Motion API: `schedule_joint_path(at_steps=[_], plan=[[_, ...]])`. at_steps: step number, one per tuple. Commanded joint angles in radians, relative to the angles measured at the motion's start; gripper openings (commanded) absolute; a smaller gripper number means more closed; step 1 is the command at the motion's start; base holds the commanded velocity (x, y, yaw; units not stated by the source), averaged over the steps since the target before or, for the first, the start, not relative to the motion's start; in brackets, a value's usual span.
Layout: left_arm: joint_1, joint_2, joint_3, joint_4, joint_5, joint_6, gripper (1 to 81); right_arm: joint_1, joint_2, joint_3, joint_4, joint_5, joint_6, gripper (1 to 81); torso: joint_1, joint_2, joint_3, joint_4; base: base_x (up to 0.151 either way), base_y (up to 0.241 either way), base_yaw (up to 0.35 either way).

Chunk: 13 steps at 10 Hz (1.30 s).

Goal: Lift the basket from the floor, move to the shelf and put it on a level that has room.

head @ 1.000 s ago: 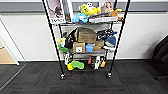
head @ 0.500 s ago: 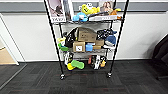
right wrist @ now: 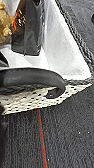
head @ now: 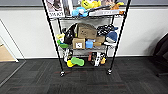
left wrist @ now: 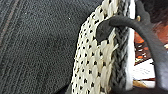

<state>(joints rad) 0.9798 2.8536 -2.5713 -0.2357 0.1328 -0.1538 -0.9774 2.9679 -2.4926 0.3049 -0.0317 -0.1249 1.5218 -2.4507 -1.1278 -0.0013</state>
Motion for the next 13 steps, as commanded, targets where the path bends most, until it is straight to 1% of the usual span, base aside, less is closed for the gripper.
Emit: schedule_joint_path(at_steps=[1,2,4,9,11,13], plan=[[-0.109,-0.115,0.19,-0.011,0.053,0.003,81.1,0.108,-0.04,0.098,0.042,-0.036,0.028,81.1,0.0,0.0,0.0,0.0,0.0,0.0,0.0],[-0.112,-0.146,0.244,-0.011,0.045,0.002,81.1,0.108,-0.063,0.137,0.04,-0.031,0.042,81.1,0.0,0.0,0.0,0.0,0.0,0.0,0.0],[-0.12,-0.173,0.285,-0.016,0.051,0.002,81.1,0.11,-0.105,0.213,0.04,-0.01,0.067,81.1,0.0,0.0,0.0,0.0,0.0,0.0,0.0],[-0.128,-0.273,0.448,-0.014,0.044,0.002,81.1,0.116,-0.126,0.25,0.04,-0.008,0.07,81.1,0.0,0.0,-0.001,0.0,0.0,0.0,0.0],[-0.129,-0.29,0.465,-0.016,0.044,0.002,81.1,0.116,-0.131,0.261,0.04,-0.008,0.076,81.1,0.0,0.0,-0.001,0.0,0.0,0.0,0.0],[-0.129,-0.286,0.465,-0.013,0.042,0.003,81.1,0.119,-0.142,0.282,0.039,-0.008,0.076,81.1,0.0,0.0,-0.001,0.0,0.0,0.0,0.0]])
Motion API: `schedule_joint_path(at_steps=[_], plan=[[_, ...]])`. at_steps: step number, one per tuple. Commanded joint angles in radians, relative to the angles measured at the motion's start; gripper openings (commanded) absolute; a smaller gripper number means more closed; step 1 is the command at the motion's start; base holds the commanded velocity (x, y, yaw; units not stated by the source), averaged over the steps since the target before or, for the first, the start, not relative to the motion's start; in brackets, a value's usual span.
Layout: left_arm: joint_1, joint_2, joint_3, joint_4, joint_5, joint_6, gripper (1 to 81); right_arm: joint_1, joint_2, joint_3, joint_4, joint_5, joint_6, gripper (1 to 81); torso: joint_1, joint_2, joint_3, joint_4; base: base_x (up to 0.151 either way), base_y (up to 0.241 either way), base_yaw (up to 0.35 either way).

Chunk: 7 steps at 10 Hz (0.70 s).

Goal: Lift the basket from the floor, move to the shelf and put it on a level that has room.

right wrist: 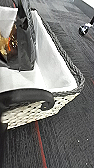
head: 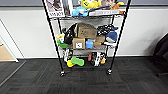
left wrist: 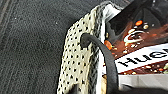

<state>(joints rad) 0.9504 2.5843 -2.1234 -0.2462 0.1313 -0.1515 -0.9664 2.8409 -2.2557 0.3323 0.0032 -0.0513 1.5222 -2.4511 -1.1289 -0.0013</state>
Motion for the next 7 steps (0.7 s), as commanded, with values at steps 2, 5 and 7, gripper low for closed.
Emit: schedule_joint_path(at_steps=[2,5,7], plan=[[-0.1,-0.013,0.017,-0.002,0.042,0.001,1.0,0.108,-0.022,0.059,0.013,-0.034,0.002,1.0,0.0,0.0,0.0,0.0,0.0,0.0,0.0],[-0.1,0.001,0.016,-0.004,0.042,0.0,1.0,0.108,-0.024,0.061,0.013,-0.029,0.005,1.0,0.0,0.0,0.0,0.0,0.0,0.0,0.0],[-0.1,-0.024,0.059,-0.002,0.048,0.0,1.0,0.108,-0.044,0.102,0.014,-0.025,0.011,1.0,0.0,0.0,0.0,0.0,0.0,0.0,0.0]])
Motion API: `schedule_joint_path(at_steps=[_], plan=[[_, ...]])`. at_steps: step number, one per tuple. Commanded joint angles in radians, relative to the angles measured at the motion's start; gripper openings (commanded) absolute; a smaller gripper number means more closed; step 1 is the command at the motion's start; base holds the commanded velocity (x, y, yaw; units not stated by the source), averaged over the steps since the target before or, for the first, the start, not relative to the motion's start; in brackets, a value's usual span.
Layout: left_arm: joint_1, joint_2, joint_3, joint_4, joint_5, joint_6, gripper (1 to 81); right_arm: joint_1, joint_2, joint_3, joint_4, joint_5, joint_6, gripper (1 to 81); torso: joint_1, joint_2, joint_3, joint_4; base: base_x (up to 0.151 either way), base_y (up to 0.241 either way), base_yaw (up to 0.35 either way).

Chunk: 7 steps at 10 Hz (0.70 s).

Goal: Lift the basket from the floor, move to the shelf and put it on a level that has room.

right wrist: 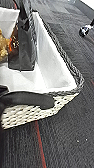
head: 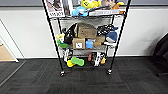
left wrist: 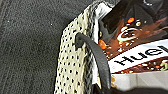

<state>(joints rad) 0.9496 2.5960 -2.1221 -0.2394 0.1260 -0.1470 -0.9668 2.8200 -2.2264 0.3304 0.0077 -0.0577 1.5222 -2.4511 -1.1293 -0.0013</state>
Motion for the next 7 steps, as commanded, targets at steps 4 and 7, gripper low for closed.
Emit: schedule_joint_path(at_steps=[4,7], plan=[[-0.1,-0.103,0.22,-0.004,0.044,-0.003,1.0,0.093,-0.15,0.299,0.022,0.066,0.058,1.0,0.0,0.0,0.0,0.0,0.0,0.0,0.0],[-0.108,-0.103,0.24,-0.005,0.046,-0.002,1.0,0.078,-0.193,0.358,0.021,0.097,0.078,1.0,-0.064,0.1,0.0,0.0,0.0,0.0,0.0]])
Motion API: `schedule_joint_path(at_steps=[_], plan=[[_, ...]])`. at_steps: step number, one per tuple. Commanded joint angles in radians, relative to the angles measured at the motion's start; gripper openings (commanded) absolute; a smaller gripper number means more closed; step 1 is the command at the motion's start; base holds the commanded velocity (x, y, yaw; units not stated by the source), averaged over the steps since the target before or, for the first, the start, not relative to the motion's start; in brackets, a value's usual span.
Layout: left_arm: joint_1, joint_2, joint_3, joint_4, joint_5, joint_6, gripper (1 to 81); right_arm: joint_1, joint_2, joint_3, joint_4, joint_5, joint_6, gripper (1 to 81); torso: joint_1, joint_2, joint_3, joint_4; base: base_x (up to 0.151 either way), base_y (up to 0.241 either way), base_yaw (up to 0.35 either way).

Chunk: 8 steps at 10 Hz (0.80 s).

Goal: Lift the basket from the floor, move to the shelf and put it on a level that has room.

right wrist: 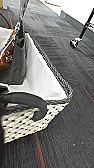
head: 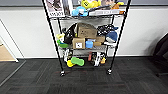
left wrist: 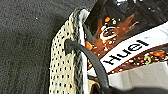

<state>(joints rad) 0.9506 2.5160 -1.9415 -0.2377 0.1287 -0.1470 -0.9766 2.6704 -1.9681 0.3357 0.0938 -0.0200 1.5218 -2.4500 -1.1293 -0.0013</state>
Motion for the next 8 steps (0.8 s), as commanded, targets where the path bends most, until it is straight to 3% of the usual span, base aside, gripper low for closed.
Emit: schedule_joint_path(at_steps=[1,2,8], plan=[[-0.12,-0.025,0.059,-0.011,0.046,-0.003,1.0,0.084,-0.057,0.115,0.017,0.022,0.043,1.0,-0.128,0.2,0.0,0.0,0.0,0.0,0.0],[-0.127,-0.028,0.067,-0.009,0.045,-0.002,1.0,0.077,-0.074,0.138,0.017,0.044,0.043,1.0,-0.069,0.108,0.0,0.0,0.0,0.0,0.0],[-0.189,-0.043,0.137,-0.014,0.055,-0.005,1.0,0.052,-0.156,0.23,0.014,0.089,0.064,1.0,-0.191,0.305,-0.001,0.0,0.0,0.0,0.0]])
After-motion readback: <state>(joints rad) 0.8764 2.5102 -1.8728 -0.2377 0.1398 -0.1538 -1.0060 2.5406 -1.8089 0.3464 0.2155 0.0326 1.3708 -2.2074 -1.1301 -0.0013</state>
